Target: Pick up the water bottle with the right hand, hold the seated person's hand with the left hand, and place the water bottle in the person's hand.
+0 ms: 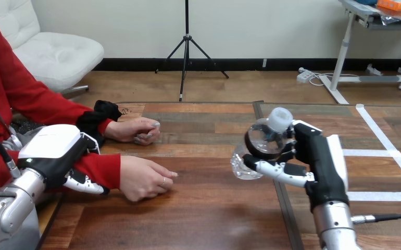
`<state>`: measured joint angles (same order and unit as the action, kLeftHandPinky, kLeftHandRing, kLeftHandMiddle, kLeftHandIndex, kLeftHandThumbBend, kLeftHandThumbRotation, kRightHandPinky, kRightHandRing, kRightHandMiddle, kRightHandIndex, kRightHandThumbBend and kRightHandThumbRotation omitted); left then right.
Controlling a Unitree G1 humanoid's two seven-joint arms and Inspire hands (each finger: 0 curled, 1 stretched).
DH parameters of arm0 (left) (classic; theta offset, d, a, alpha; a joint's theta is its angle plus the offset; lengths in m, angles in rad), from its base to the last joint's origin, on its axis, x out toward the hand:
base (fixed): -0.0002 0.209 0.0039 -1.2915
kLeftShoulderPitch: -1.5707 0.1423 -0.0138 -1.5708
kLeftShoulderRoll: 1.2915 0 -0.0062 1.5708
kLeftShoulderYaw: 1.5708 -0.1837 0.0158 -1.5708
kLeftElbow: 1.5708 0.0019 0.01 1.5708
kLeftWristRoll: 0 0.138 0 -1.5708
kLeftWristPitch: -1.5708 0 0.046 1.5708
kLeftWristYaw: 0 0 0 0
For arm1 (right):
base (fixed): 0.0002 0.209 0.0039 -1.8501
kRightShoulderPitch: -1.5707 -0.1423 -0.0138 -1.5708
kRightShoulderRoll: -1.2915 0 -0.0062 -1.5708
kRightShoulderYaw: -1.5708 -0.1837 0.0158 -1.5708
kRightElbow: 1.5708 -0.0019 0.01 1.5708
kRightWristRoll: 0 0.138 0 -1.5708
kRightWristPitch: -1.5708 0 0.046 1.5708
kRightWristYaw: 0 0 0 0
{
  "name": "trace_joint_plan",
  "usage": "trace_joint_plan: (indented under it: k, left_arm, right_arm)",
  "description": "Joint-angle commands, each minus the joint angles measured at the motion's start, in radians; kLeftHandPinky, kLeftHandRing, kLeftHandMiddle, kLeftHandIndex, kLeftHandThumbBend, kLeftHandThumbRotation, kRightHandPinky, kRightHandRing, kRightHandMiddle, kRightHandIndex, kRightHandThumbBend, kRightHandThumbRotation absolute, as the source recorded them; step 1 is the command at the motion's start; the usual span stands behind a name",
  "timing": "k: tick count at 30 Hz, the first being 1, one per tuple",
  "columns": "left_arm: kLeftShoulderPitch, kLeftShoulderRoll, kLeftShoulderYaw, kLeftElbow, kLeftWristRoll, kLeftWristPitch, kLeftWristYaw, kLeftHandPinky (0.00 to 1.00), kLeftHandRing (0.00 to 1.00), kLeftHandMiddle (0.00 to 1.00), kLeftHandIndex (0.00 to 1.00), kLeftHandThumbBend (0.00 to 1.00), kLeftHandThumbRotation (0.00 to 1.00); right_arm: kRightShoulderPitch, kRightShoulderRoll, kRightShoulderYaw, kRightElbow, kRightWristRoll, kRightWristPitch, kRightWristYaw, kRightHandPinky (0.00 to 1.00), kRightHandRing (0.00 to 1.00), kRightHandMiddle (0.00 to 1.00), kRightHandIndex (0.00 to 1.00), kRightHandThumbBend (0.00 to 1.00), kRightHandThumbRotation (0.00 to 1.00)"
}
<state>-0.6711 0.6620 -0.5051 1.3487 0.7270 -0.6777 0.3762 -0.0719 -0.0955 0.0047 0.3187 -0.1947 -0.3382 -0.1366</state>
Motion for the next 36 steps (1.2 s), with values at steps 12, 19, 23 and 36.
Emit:
trace_joint_plan:
  k: [12,19,23,36]
  left_arm:
    - [-0.059,-0.037,0.027,-0.052,-0.025,-0.064,0.054,0.24,0.32,0.42,0.43,0.74,0.32]
    - [-0.063,-0.039,0.028,-0.059,-0.026,-0.077,0.058,0.24,0.32,0.42,0.43,0.74,0.31]
    - [-0.066,-0.04,0.025,-0.066,-0.022,-0.089,0.069,0.24,0.32,0.42,0.44,0.74,0.3]
    - [-0.073,-0.034,0.02,-0.085,-0.011,-0.132,0.097,0.25,0.34,0.43,0.44,0.73,0.29]
  right_arm:
    - [-0.127,0.041,0.023,0.008,-0.011,-0.056,-0.019,0.33,0.39,0.56,0.55,0.82,0.0]
    - [-0.134,0.057,0.035,0.01,-0.015,-0.052,-0.024,0.32,0.39,0.55,0.54,0.83,0.0]
    - [-0.141,0.066,0.042,0.017,-0.022,-0.055,-0.029,0.32,0.39,0.55,0.54,0.84,0.0]
    - [-0.162,0.078,0.066,0.045,-0.042,-0.078,-0.038,0.33,0.38,0.55,0.53,0.84,0.0]
